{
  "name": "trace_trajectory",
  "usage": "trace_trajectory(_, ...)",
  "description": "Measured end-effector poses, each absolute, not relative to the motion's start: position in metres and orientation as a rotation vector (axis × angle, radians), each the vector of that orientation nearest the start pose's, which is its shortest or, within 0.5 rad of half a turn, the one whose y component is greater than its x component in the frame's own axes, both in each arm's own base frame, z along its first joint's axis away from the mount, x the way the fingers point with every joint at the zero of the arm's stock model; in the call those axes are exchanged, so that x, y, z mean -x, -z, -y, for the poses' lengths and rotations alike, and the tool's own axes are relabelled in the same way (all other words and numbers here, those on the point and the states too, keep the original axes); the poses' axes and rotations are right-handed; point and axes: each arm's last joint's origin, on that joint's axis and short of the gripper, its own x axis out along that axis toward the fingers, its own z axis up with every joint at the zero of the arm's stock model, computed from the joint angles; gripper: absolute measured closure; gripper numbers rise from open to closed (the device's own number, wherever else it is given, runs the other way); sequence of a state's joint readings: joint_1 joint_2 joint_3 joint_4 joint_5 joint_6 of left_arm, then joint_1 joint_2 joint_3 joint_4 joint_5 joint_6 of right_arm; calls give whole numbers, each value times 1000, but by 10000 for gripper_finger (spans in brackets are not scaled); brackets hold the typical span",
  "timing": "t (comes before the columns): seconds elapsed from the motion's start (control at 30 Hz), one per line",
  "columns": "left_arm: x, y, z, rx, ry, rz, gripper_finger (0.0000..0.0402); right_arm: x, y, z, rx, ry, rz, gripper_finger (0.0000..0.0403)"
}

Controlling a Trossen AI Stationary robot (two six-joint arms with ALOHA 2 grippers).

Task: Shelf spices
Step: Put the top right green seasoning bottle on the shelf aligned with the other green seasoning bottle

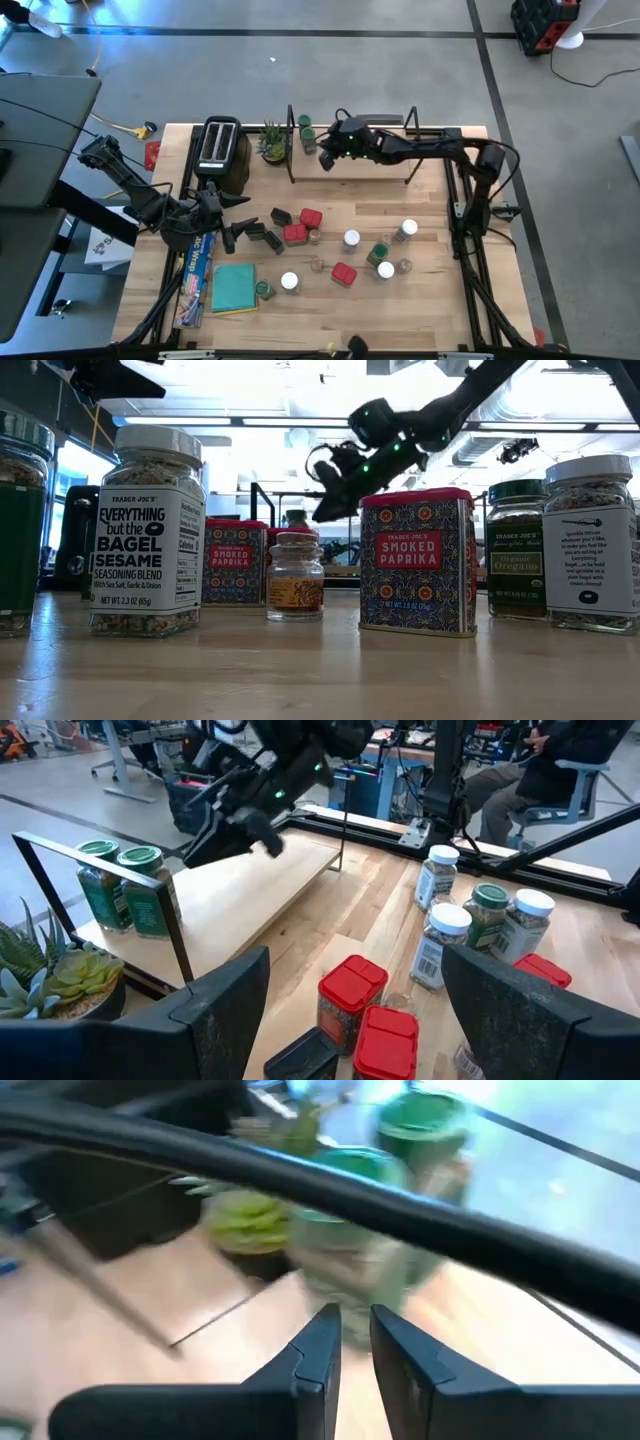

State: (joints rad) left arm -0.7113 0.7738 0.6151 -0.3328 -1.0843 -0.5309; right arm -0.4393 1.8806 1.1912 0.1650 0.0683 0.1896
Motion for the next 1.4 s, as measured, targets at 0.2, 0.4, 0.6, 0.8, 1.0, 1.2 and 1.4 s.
trace_trajectory(0.2, -134, -270, 81, 146, -432, -197, 111, -376, -174, 184, -328, 647, -470, 350)
trace_trajectory(0.4, -134, -270, 81, 146, -432, -197, 111, -381, -162, 185, -355, 626, -462, 350)
trace_trajectory(0.6, -134, -270, 81, 149, -432, -196, 111, -382, -162, 185, -367, 612, -444, 350)
trace_trajectory(0.8, -134, -270, 81, 150, -433, -196, 111, -384, -164, 185, -368, 599, -421, 350)
trace_trajectory(1.0, -134, -270, 81, 150, -433, -196, 111, -384, -164, 185, -387, 603, -409, 350)
trace_trajectory(1.2, -134, -270, 81, 150, -433, -196, 111, -388, -164, 177, -382, 584, -412, 350)
trace_trajectory(1.4, -134, -270, 81, 150, -433, -196, 111, -391, -164, 168, -359, 601, -420, 350)
